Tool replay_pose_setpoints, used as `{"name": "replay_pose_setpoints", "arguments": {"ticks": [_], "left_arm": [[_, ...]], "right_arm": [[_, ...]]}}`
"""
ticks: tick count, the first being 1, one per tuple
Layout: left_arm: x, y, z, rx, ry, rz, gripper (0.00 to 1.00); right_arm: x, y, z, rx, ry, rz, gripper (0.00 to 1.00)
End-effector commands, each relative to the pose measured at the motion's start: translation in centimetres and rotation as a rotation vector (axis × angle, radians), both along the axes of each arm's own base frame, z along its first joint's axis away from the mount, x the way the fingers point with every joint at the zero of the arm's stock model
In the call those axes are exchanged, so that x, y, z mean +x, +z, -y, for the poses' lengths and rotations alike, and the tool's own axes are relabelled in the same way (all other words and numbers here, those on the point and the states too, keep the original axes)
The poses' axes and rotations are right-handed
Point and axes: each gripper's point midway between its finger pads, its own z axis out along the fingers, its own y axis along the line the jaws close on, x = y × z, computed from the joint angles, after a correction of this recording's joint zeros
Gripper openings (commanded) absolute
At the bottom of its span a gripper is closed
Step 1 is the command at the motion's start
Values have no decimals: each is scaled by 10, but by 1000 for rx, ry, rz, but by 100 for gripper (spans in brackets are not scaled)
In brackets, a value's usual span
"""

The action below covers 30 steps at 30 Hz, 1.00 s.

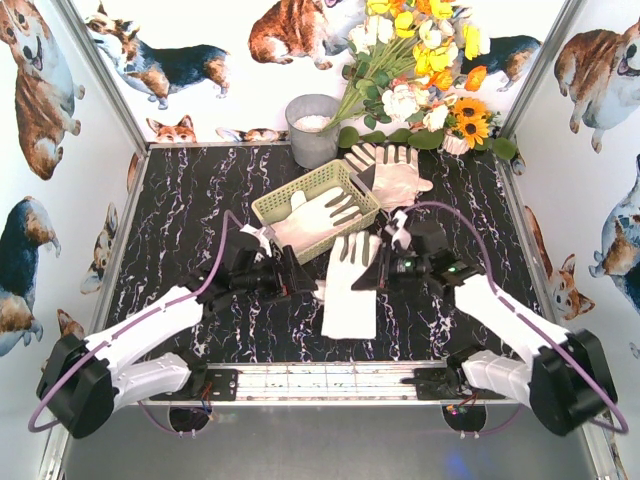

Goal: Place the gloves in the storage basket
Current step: Pick up the glove from the center of the board, then place the glove in the bin.

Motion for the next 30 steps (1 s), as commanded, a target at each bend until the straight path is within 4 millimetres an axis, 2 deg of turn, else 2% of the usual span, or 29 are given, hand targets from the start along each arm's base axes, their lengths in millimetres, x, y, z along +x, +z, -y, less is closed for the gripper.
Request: {"name": "replay_pose_setpoints", "arguments": {"ticks": [1, 5, 10, 15, 17, 21, 24, 26, 30], "left_arm": [[-4, 28, 13, -156, -33, 27, 100], [-2, 61, 21, -269, -35, 74, 100], [-3, 113, 33, -439, -75, 160, 100], [-2, 133, 35, -478, -84, 176, 100], [0, 143, 37, -499, -84, 192, 100], [4, 177, 40, -574, -84, 249, 100], [8, 199, 40, -596, -79, 303, 100], [11, 224, 40, -623, -72, 353, 99], [17, 244, 38, -638, -46, 393, 85]], "right_arm": [[4, 67, -7, 107, 52, 154, 0], [14, 116, -14, 192, 34, 246, 0], [24, 169, -21, 288, 27, 338, 0], [28, 216, -26, 386, 23, 401, 0], [27, 229, -27, 406, 36, 415, 0], [22, 244, -30, 446, 70, 427, 0], [19, 245, -30, 456, 88, 421, 0], [17, 246, -30, 469, 95, 420, 0], [16, 245, -30, 493, 84, 408, 0]]}}
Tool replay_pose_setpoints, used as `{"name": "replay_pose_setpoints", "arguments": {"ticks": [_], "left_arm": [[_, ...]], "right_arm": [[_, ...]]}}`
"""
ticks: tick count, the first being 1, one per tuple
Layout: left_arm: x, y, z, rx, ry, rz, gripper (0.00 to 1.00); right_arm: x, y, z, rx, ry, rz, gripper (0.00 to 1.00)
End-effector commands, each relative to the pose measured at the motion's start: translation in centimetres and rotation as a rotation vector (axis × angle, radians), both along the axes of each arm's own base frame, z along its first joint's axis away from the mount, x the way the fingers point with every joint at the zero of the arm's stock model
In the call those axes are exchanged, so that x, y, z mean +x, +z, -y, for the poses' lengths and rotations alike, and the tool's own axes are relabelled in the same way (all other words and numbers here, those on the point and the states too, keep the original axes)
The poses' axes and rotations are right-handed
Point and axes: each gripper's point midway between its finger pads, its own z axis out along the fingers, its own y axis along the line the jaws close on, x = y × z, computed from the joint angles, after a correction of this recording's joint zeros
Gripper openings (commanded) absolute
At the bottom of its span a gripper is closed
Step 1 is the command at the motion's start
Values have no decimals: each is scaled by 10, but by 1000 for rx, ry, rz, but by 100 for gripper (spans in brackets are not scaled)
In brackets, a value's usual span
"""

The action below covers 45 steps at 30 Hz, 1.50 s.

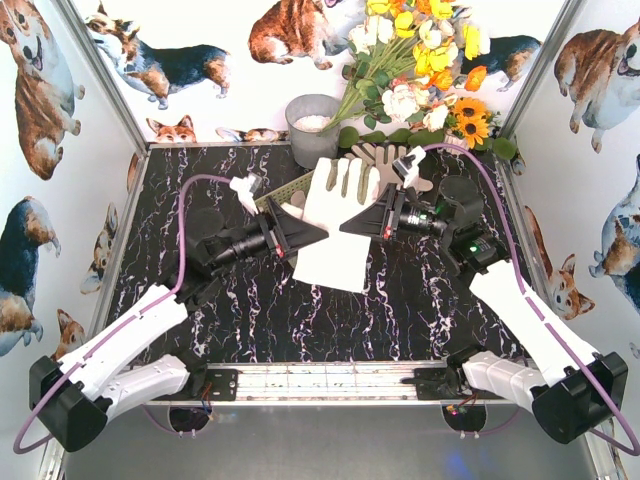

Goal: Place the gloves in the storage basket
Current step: Place the glove in the bin.

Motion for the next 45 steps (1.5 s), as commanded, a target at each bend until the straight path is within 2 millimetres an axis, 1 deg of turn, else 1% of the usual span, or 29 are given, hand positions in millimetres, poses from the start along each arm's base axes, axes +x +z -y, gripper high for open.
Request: {"name": "replay_pose_setpoints", "arguments": {"ticks": [1, 4, 8, 11, 15, 18, 19, 20, 21, 22, 24, 27, 28, 31, 33, 35, 37, 45], "left_arm": [[9, 40, -5, -57, 60, 88, 82], [15, 39, -12, -32, 118, 83, 72], [17, 33, -14, -17, 139, 59, 51], [18, 33, -17, -11, 158, 53, 36], [20, 36, -21, -18, 190, 53, 19], [19, 42, -22, -24, 191, 52, 2], [18, 45, -23, -26, 196, 57, 0], [19, 48, -25, -29, 206, 56, 0], [19, 52, -27, -33, 219, 56, 0], [20, 55, -30, -35, 234, 54, 0], [22, 62, -33, -42, 260, 40, 0], [25, 76, -37, -77, 291, 29, 0], [27, 80, -38, -88, 302, 24, 0], [30, 92, -39, -121, 322, 21, 0], [32, 100, -40, -133, 330, 28, 0], [34, 105, -40, -134, 335, 36, 0], [36, 106, -39, -132, 338, 39, 0], [39, 102, -35, -132, 330, 27, 0]], "right_arm": [[-8, 31, 1, 81, 26, 93, 0], [-9, 30, 2, 78, 16, 94, 0], [-9, 28, 3, 69, 13, 95, 0], [-10, 24, 3, 51, 15, 89, 0], [-11, 21, 3, 43, 17, 81, 0], [-9, 18, 3, 31, 3, 65, 0], [-8, 17, 4, 29, -7, 60, 0], [-6, 16, 5, 28, -23, 51, 0], [-3, 14, 5, 27, -45, 34, 9], [1, 13, 6, 32, -70, 19, 24], [7, 13, 7, 56, -114, -16, 64], [14, 18, 7, 113, -148, -52, 98], [14, 19, 5, 130, -151, -65, 100], [15, 26, 0, 193, -143, -97, 100], [13, 26, -8, 211, -120, -137, 100], [10, 31, -14, 241, -99, -162, 100], [10, 35, -20, 269, -95, -203, 100], [7, 65, -31, 386, -68, -287, 100]]}}
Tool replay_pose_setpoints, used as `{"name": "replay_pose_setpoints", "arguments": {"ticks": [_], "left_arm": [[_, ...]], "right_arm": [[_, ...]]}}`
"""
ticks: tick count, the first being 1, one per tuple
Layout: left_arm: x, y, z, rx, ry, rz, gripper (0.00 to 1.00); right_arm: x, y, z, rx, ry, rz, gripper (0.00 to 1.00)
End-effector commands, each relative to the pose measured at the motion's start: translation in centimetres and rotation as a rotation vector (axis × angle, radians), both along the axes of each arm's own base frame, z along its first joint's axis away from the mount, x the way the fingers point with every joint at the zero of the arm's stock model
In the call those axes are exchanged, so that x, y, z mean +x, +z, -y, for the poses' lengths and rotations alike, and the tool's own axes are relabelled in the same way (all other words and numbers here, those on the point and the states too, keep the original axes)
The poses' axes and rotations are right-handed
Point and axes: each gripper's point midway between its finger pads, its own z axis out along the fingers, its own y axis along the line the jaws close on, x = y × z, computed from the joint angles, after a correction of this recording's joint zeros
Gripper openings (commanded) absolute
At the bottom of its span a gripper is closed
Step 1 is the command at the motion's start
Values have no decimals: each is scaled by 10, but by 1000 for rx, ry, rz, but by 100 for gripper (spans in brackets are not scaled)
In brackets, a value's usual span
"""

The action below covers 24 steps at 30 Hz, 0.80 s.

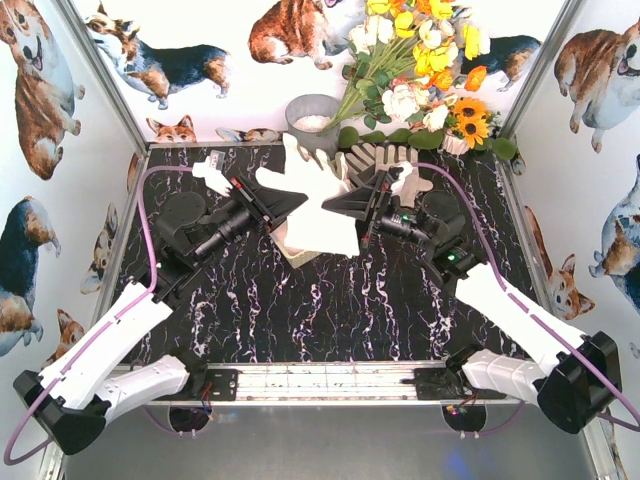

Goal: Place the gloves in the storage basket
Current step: Place the glove in the bin.

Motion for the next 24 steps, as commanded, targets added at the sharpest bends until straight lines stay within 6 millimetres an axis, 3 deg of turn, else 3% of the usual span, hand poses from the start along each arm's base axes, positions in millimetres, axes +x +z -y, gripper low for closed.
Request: {"name": "replay_pose_setpoints", "arguments": {"ticks": [1, 5, 12, 19, 24], "left_arm": [[-1, 24, -2, -49, 1, 52, 0], [-6, 22, 2, -66, -41, 23, 0], [-18, 20, 6, -84, -104, -11, 0], [-26, 27, 4, -113, -126, -15, 0], [-26, 23, 2, -97, -112, -26, 0]], "right_arm": [[-4, 50, -1, 159, 2, 16, 100], [-2, 67, 5, 216, -33, 40, 98], [-1, 89, 12, 285, -82, 152, 86], [1, 100, 21, 297, -144, 251, 75], [6, 96, 33, 292, -189, 251, 66]]}}
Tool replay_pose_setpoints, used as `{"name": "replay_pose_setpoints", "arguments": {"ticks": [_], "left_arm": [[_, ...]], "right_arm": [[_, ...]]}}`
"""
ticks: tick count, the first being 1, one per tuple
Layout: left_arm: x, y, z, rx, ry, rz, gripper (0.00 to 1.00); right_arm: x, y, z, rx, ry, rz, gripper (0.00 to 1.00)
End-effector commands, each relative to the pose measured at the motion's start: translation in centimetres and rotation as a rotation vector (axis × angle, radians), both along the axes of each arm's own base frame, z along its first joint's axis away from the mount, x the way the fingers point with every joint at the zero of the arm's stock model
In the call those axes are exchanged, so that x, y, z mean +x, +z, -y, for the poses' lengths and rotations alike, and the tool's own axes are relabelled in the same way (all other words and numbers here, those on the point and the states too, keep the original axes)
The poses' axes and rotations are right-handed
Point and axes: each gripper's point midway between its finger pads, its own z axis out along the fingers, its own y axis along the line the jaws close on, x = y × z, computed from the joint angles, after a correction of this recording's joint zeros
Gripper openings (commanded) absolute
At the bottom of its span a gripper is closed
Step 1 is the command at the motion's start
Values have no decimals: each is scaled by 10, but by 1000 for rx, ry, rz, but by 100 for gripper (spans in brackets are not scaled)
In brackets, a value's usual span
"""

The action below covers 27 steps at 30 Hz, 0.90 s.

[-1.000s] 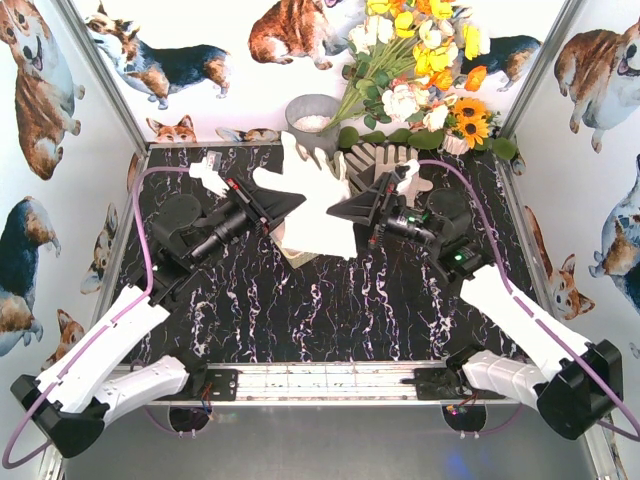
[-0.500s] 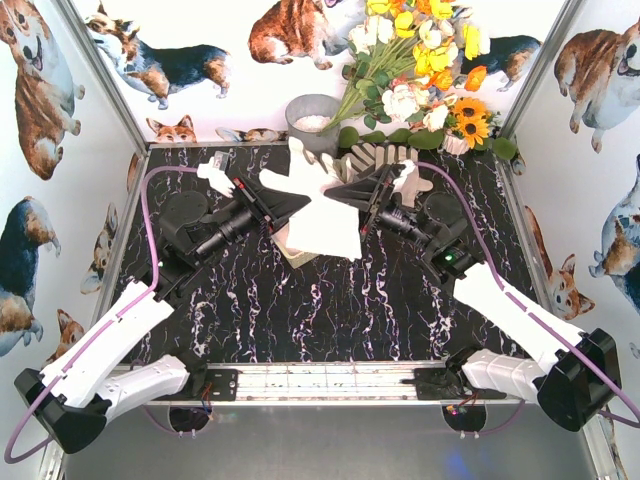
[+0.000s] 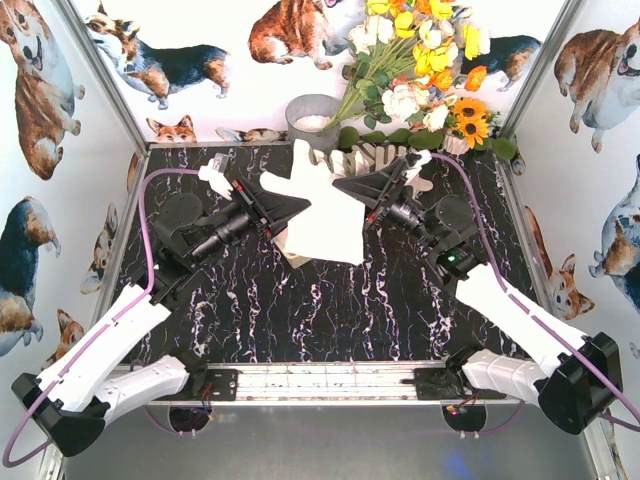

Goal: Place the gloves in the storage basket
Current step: Place the glove in the bin.

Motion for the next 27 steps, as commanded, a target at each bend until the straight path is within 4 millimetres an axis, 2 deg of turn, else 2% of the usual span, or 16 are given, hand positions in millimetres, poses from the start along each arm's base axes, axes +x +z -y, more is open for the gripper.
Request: {"name": "replay_pose_setpoints", "arguments": {"ticks": [1, 8, 11, 15, 18, 22, 24, 27], "left_arm": [[-8, 17, -6, -25, -3, 44, 0], [-5, 14, -4, -4, -1, 35, 0], [-3, 10, -4, 27, 1, 31, 0], [0, -2, -2, 74, 6, 8, 0], [7, -22, -1, 164, 14, -17, 0], [23, -57, 0, 385, 13, -60, 0], [37, -67, -2, 483, 26, -66, 0], [61, -83, -5, 622, 27, -61, 0]], "right_arm": [[-6, 33, 24, 73, -79, 125, 62], [-2, 22, 28, 40, -80, 103, 34], [2, 16, 29, 24, -88, 92, 26], [7, 2, 30, -35, -110, 83, 10], [9, -14, 26, -164, -120, 100, 0], [16, -49, 24, -426, -158, 120, 0], [21, -74, 25, -594, -191, 142, 0], [27, -101, 18, -754, -215, 155, 0]]}}
